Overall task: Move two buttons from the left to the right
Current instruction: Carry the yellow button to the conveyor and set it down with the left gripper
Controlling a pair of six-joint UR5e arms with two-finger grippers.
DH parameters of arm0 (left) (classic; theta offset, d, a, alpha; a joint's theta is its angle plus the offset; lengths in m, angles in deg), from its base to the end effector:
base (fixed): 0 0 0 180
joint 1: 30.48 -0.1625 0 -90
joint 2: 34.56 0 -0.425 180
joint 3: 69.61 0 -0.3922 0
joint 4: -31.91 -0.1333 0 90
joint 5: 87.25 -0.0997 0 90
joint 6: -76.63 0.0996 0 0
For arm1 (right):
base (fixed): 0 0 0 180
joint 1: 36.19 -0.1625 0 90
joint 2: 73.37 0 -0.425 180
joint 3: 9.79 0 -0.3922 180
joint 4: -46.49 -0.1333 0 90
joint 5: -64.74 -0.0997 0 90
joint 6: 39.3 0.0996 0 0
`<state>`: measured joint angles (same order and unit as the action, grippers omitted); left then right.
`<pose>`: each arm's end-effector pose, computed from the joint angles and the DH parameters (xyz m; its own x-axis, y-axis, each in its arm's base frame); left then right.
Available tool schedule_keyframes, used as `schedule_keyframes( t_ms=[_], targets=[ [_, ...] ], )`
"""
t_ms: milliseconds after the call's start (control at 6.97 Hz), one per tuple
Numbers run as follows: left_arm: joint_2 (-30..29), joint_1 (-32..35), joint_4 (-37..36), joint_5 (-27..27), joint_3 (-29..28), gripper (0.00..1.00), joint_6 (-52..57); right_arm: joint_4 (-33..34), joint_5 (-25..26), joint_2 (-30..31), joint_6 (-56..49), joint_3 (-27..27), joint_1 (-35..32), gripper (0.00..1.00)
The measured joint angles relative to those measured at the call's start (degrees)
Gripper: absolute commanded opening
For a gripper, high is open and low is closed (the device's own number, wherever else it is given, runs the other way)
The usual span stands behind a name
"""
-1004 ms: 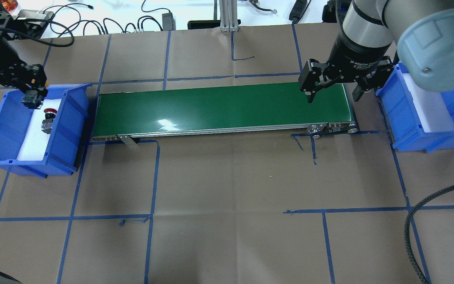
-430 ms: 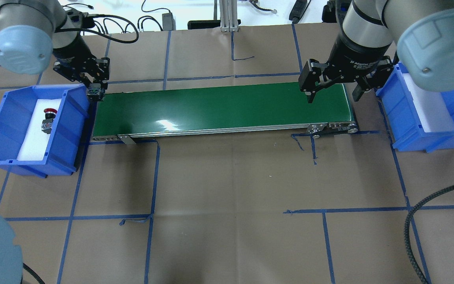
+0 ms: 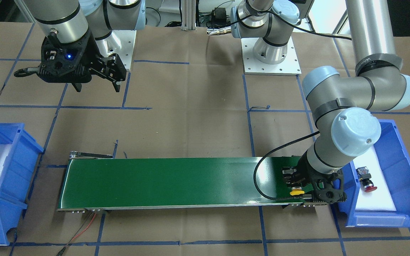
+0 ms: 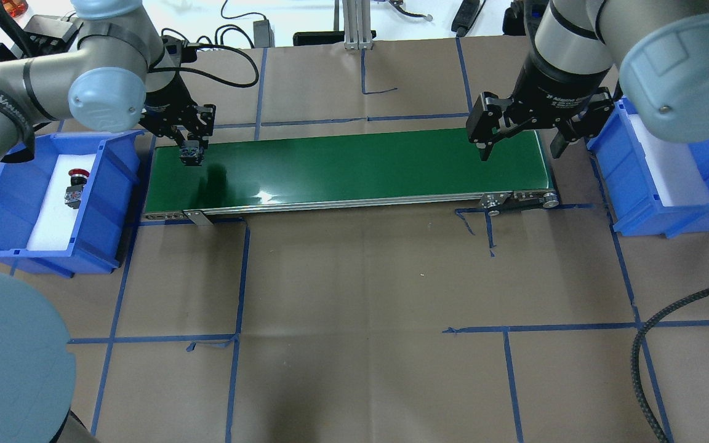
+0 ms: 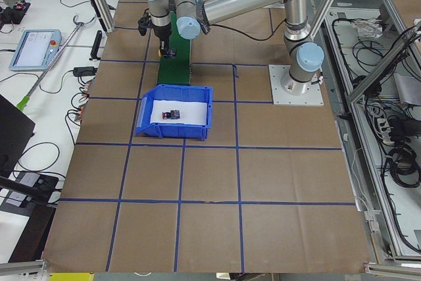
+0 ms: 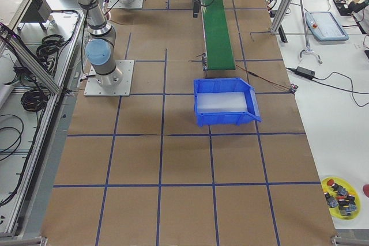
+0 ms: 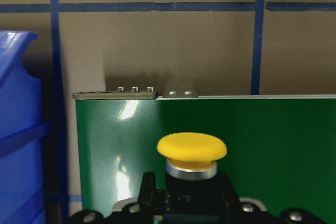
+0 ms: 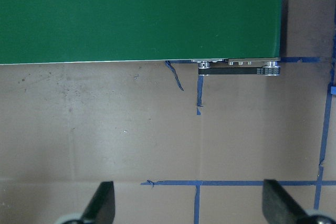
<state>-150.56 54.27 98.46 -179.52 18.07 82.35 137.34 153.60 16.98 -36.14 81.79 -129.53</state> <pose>-0.0698 -0.6539 0.2870 -0.9992 0.0084 -0.0390 0.0081 0.9999 0.0079 0.1635 -0.4798 0.4788 -0.9998 -0.0030 -0.0195 -0.0032 1.0000 0.0077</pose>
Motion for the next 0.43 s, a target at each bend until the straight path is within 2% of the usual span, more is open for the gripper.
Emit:
schedule_keyframes(
  t_ms=[430],
  targets=[
    [-0.2, 0.4, -1.4, 0.0, 2.3, 0.01, -0.2, 0.0, -0.1, 0.0, 0.1, 0.0, 0.0, 1.0]
  ],
)
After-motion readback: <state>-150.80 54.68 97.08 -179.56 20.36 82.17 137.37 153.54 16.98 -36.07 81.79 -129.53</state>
